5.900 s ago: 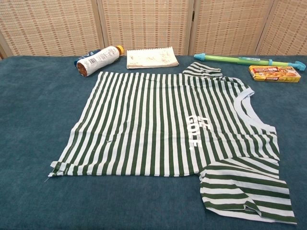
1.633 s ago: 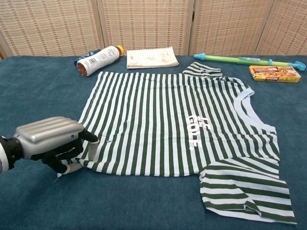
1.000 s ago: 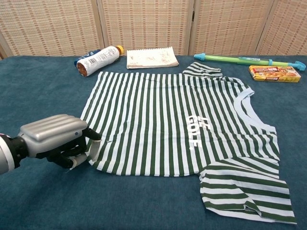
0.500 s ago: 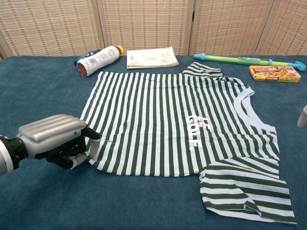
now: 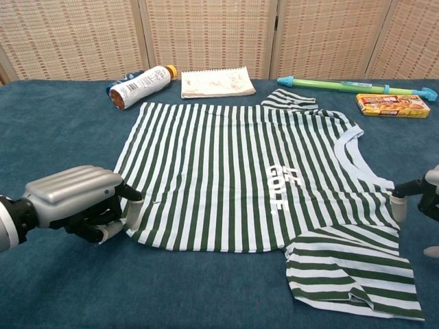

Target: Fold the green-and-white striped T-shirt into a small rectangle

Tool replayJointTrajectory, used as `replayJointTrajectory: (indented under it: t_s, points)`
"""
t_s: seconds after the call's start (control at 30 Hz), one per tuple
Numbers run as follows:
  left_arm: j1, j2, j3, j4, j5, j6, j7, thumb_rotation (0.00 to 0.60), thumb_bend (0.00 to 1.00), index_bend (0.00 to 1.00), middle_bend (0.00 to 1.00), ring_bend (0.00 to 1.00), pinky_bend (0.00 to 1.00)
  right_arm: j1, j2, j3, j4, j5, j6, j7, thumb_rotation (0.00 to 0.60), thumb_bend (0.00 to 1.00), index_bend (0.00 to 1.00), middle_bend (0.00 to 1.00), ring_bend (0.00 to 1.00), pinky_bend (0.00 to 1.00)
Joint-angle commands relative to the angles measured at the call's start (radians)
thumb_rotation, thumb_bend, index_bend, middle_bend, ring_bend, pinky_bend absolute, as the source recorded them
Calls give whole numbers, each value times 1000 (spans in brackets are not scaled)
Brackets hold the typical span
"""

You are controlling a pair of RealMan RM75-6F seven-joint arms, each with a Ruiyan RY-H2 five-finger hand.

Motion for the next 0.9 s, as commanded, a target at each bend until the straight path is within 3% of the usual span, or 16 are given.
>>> replayJointTrajectory:
  t_s: [0.03,0.9]
  points:
    - [0,0,-1,0,-2,0,1,600,534,608,959,897,1000,21,-20,0,26,7,-21,10,600,161,453,901,989,1000]
    - [-3,-5,-6,0,-26,-14,16,600,534,605,959,897,1000,106,-98,-11,96,28,-62,18,600,187,467,910,989,1000]
